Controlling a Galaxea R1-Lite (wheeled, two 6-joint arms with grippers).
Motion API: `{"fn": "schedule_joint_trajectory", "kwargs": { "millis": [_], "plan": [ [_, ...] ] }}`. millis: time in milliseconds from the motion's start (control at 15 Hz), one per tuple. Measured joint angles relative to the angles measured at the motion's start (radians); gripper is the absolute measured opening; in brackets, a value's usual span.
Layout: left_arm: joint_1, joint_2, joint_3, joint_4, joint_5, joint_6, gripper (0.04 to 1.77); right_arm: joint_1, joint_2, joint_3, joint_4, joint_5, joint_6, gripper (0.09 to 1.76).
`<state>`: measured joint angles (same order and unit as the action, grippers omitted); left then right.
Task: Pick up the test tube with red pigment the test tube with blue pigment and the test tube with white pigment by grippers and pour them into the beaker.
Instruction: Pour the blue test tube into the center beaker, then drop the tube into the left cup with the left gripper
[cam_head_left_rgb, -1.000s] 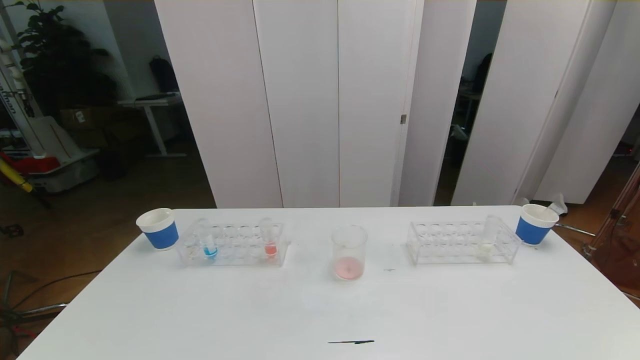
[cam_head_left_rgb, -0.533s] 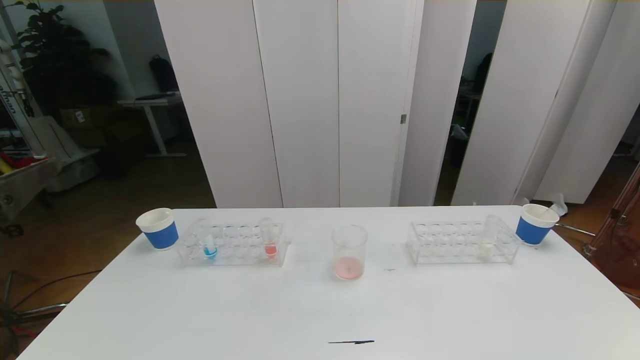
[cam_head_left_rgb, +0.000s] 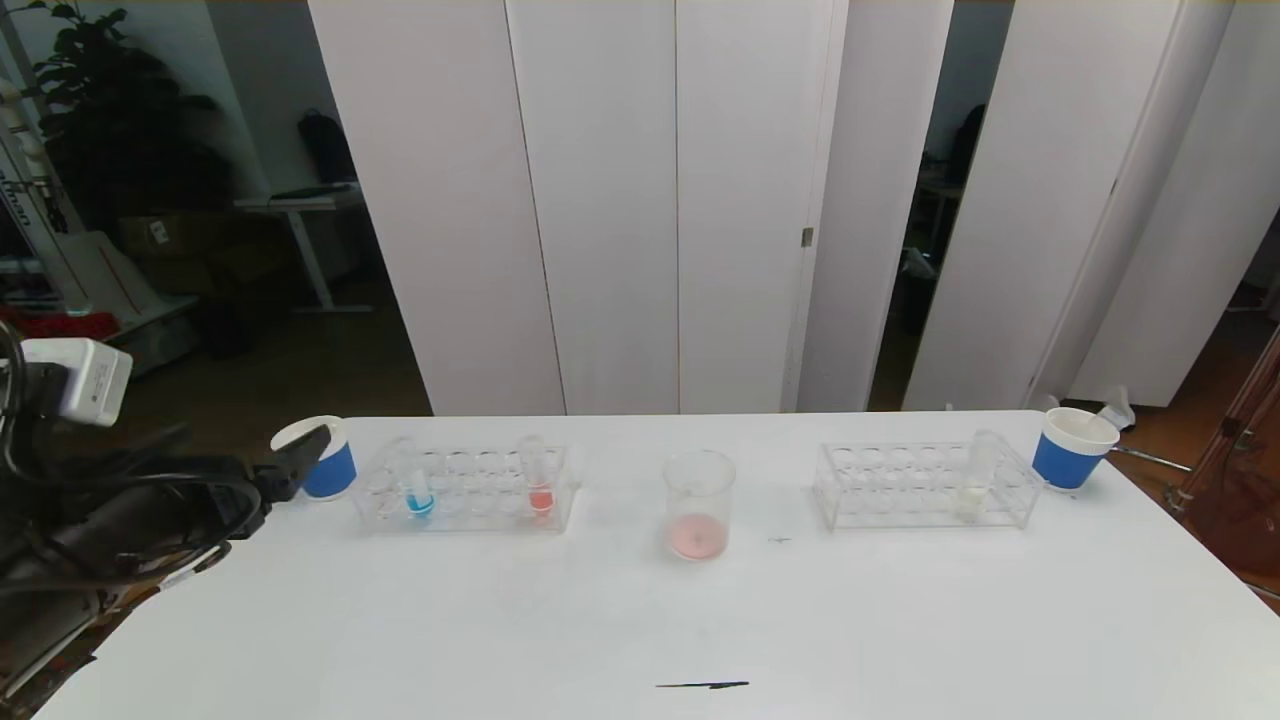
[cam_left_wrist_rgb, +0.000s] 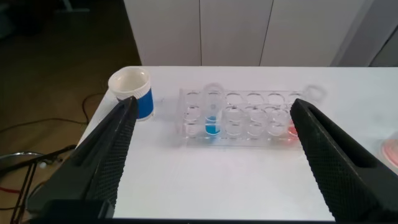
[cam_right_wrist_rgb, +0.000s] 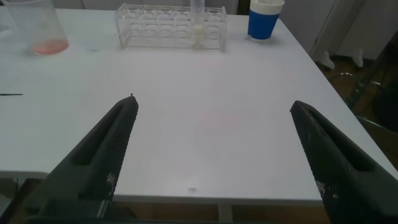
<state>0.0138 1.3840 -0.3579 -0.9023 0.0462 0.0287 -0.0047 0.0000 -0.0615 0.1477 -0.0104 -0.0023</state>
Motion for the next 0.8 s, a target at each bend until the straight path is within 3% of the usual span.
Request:
{"fn": "schedule_joint_trajectory", "kwargs": {
  "millis": [200, 400, 600, 800],
  "plan": [
    [-0.029, 0.113, 0.101, -0.174, -0.002, 0.0, 1.75, 0.0, 0.0, 0.0, -0.001, 0.0, 0.0, 1.75],
    [-0.042, 0.248, 0.137, -0.322, -0.002, 0.0, 1.75, 0.0, 0.0, 0.0, -0.001, 0.0, 0.0, 1.75],
    [-0.046, 0.385, 0.13, -0.442, 0.0, -0.007, 1.75, 0.0, 0.0, 0.0, 0.0, 0.0, 0.0, 1.75],
    [-0.046, 0.504, 0.08, -0.483, 0.001, -0.039, 1.75, 0.0, 0.0, 0.0, -0.001, 0.0, 0.0, 1.75]
  ]
}}
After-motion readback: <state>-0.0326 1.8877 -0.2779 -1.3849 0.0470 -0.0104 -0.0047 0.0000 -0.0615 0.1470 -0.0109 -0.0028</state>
